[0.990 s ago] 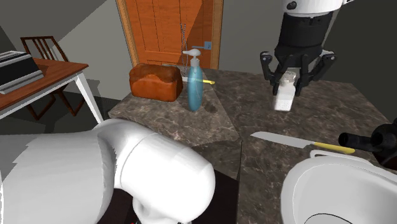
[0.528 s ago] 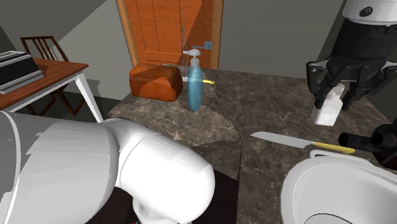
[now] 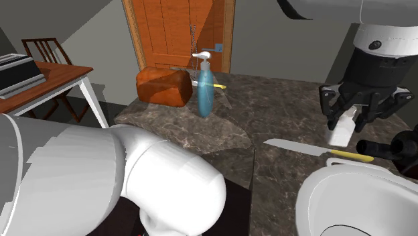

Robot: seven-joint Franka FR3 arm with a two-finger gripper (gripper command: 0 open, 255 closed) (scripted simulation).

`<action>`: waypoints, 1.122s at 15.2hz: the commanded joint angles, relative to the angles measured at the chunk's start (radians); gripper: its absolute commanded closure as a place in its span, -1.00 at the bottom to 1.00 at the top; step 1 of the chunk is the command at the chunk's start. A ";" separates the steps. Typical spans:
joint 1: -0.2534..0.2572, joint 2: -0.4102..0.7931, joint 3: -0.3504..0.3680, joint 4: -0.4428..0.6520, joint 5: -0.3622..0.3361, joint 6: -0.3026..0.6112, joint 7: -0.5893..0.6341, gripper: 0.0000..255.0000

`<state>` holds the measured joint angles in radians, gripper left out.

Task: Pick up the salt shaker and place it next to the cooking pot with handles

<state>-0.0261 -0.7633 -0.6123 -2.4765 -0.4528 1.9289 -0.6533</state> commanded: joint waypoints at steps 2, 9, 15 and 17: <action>-0.003 0.008 -0.019 -0.036 -0.014 0.046 0.003 1.00; -0.009 0.032 -0.059 -0.111 -0.045 0.145 0.010 1.00; -0.012 0.067 -0.099 -0.168 -0.071 0.237 0.015 1.00; -0.011 0.082 -0.113 -0.185 -0.080 0.269 0.017 1.00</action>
<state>-0.0385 -0.6916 -0.7162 -2.6517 -0.5286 2.1812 -0.6365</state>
